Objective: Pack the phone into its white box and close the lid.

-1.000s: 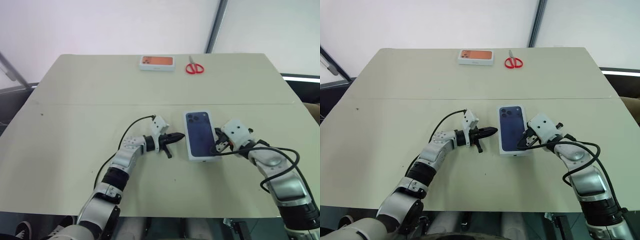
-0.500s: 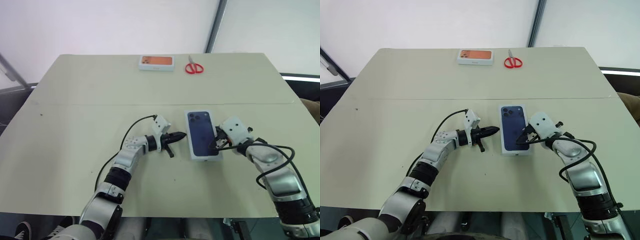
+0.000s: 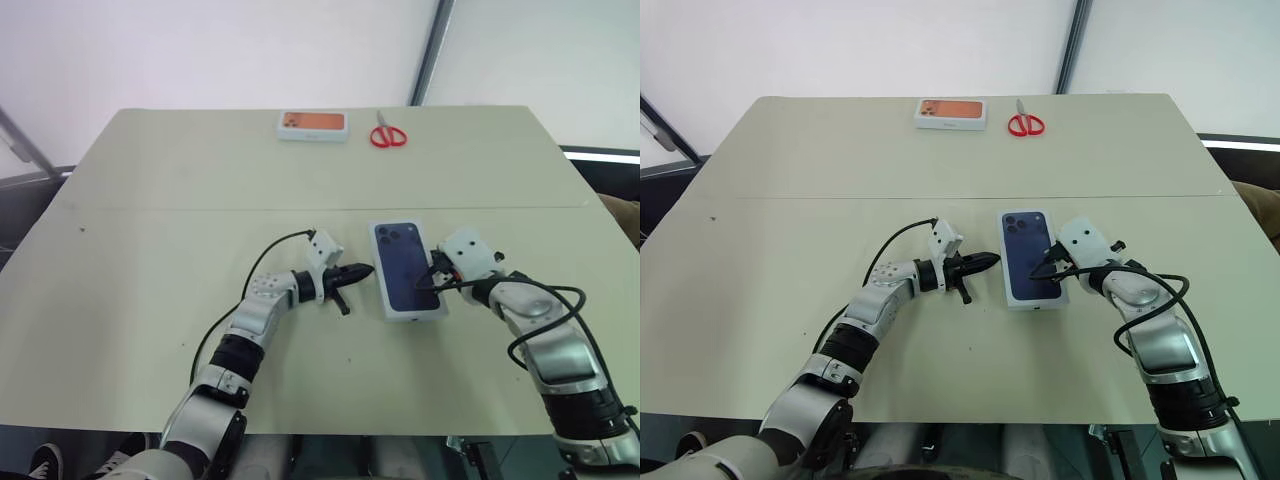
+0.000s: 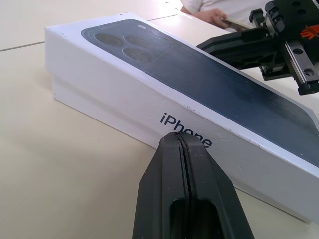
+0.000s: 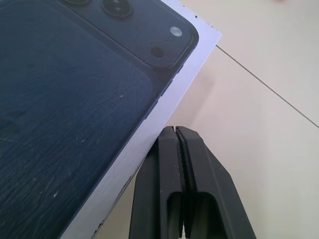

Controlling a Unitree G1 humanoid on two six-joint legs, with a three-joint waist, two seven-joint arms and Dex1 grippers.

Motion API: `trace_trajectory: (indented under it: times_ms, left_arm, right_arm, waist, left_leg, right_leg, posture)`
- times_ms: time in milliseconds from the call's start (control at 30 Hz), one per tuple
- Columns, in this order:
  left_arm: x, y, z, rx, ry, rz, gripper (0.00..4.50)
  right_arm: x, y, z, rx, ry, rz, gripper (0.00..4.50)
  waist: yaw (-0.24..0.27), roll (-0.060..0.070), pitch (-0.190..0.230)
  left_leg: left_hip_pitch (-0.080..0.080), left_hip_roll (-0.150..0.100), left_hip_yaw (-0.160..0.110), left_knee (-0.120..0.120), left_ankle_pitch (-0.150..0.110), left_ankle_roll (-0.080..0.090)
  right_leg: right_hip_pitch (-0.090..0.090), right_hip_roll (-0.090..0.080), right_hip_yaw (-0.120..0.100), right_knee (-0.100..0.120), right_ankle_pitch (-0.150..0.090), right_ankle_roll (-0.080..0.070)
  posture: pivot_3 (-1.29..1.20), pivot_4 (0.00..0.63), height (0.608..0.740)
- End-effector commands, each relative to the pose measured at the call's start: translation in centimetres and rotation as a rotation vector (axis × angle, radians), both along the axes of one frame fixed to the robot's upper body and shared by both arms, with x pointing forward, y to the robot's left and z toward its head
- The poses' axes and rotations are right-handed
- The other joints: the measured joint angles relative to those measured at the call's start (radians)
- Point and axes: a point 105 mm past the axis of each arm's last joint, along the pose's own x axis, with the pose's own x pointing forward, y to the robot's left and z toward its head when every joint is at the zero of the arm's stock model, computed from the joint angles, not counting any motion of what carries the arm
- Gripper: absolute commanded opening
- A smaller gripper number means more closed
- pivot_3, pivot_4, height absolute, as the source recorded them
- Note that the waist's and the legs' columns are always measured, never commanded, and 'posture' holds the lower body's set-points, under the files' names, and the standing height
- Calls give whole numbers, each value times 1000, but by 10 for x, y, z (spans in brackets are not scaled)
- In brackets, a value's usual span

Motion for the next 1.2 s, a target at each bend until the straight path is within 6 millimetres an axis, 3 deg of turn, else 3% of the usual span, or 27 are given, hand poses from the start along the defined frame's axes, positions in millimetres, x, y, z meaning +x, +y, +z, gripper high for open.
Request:
trace_trajectory:
  times_ms: [33, 233, 367, 600, 700, 800, 933, 1100, 1200]
  left_arm:
    - [5, -8, 9, 7, -26, 4, 0]
    - [5, -4, 1, 35, -16, 23, 0]
    - [5, 5, 1, 25, -26, 38, 0]
    - [21, 25, 20, -3, -53, 105, 0]
    - [25, 21, 40, -63, -64, 101, 0]
    - [26, 1, 60, -100, -97, 64, 0]
    - [22, -21, 54, -73, -104, 22, 0]
    - [4, -28, 4, 107, -87, -71, 0]
    - [-4, -21, -13, 162, -84, -100, 0]
  right_arm:
    - [7, 11, 2, -10, -24, 19, 61]
    - [5, 8, -14, -64, 27, 12, 61]
    - [3, -1, -10, -95, 17, 3, 61]
    - [11, -15, 32, -63, -127, -31, 61]
    - [17, -10, 53, -9, -196, -12, 61]
    - [21, 9, 63, 73, -210, 45, 61]
    - [18, 28, 51, 85, -172, 112, 61]
    - [-1, 38, -3, -33, 22, 166, 61]
    - [-14, 46, -13, -29, 67, 202, 61]
  waist:
    - [0, 0, 0]
    - [-2, 0, 0]
    - [-2, 0, 0]
    - [-4, 0, 0]
    - [-6, 0, 0]
    - [-2, 0, 0]
    - [0, -1, 0]
    - [-5, 0, 0]
    - [-7, -1, -2]
  left_leg:
    - [0, 0, 0, 0, 0, 0]
    - [0, 0, 0, 0, 0, 0]
    - [0, 0, 0, 0, 0, 0]
    - [0, 0, 0, 0, 0, 0]
    - [0, 0, 0, 0, 0, 0]
    - [-1, 0, 0, 0, 0, 0]
    - [-1, 0, 0, 1, 0, 0]
    - [0, 0, 1, 0, 0, 0]
    - [1, 1, 0, 0, 0, 0]
  right_leg:
    - [0, 0, 0, 0, 0, 0]
    - [0, 0, 0, 0, 0, 0]
    - [0, 0, 0, 0, 0, 0]
    - [-1, 0, 0, 0, 0, 0]
    - [-2, 0, 0, 1, 0, 0]
    - [-1, 0, 0, 1, 0, 0]
    - [0, 0, 0, 0, 0, 0]
    - [-1, 0, 0, 0, 0, 0]
    - [0, 1, 1, 1, 0, 0]
  posture:
    - [0, 150, 740]
    - [0, 150, 740]
    - [0, 150, 740]
    - [0, 150, 740]
    - [0, 150, 740]
    - [0, 150, 740]
    - [0, 150, 740]
    - [0, 150, 740]
    - [0, 150, 740]
